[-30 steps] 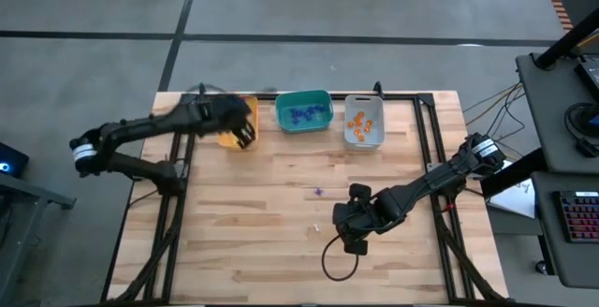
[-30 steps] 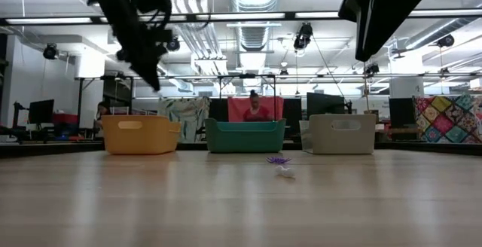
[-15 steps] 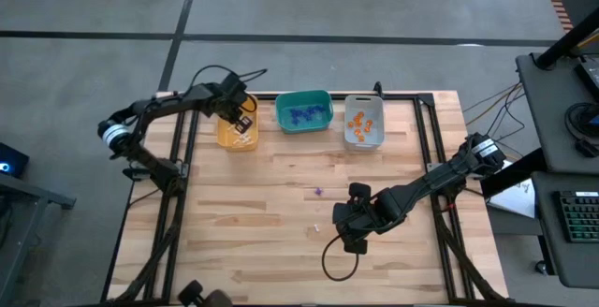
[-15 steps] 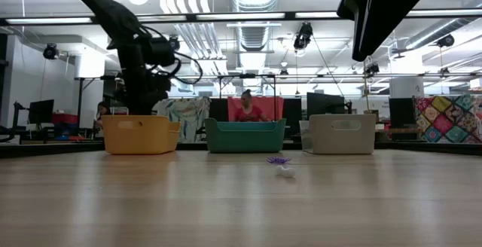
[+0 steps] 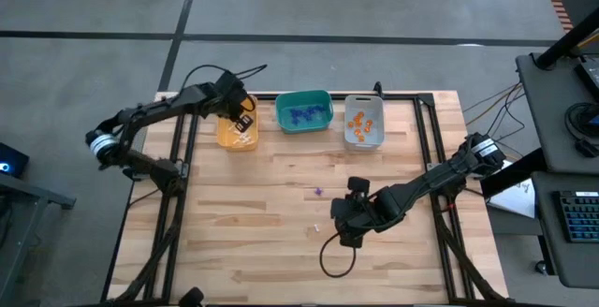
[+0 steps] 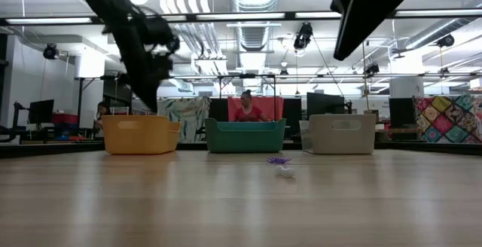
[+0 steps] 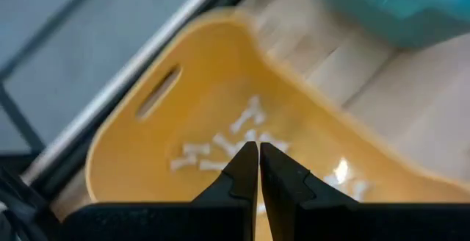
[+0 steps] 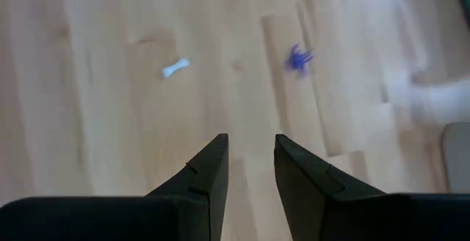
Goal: Sort Halloween decoration
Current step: Put the violet spider toy into the green bin
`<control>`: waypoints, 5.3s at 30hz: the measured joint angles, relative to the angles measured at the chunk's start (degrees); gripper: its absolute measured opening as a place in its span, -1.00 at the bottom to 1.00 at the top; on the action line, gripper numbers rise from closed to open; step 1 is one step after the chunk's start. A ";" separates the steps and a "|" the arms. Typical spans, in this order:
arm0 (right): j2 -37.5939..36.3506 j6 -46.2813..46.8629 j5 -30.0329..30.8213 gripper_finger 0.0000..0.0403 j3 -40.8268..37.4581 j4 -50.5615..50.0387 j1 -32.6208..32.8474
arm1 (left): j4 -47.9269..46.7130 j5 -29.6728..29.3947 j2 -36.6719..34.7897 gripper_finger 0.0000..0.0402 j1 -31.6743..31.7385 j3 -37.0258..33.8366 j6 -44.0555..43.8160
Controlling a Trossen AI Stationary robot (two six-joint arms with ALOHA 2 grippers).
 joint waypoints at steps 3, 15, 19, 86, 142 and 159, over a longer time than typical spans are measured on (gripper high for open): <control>0.00 -1.76 0.67 -0.50 -0.03 0.56 -1.23 | 0.40 0.03 -5.08 -1.00 -3.37 -0.17 -0.02; -0.02 -16.98 1.50 -0.50 -11.80 28.10 -5.52 | 17.02 0.05 -21.83 -1.00 -29.43 -8.67 -10.49; -0.02 -16.97 1.49 -0.50 -18.24 37.56 -7.44 | 31.46 -0.77 -22.29 -1.00 -38.51 -14.68 -12.68; 1.62 24.67 1.41 -0.39 -35.36 58.52 -14.55 | 68.35 0.44 38.05 -1.00 -49.20 -2.68 -17.59; 0.81 28.57 3.13 -0.39 -35.36 60.59 -11.35 | 59.97 1.58 30.71 -1.00 -49.53 -2.51 -14.87; 1.40 29.05 4.53 -0.39 -35.36 60.95 -11.33 | 62.06 1.48 35.54 -1.00 -49.46 -2.47 -15.02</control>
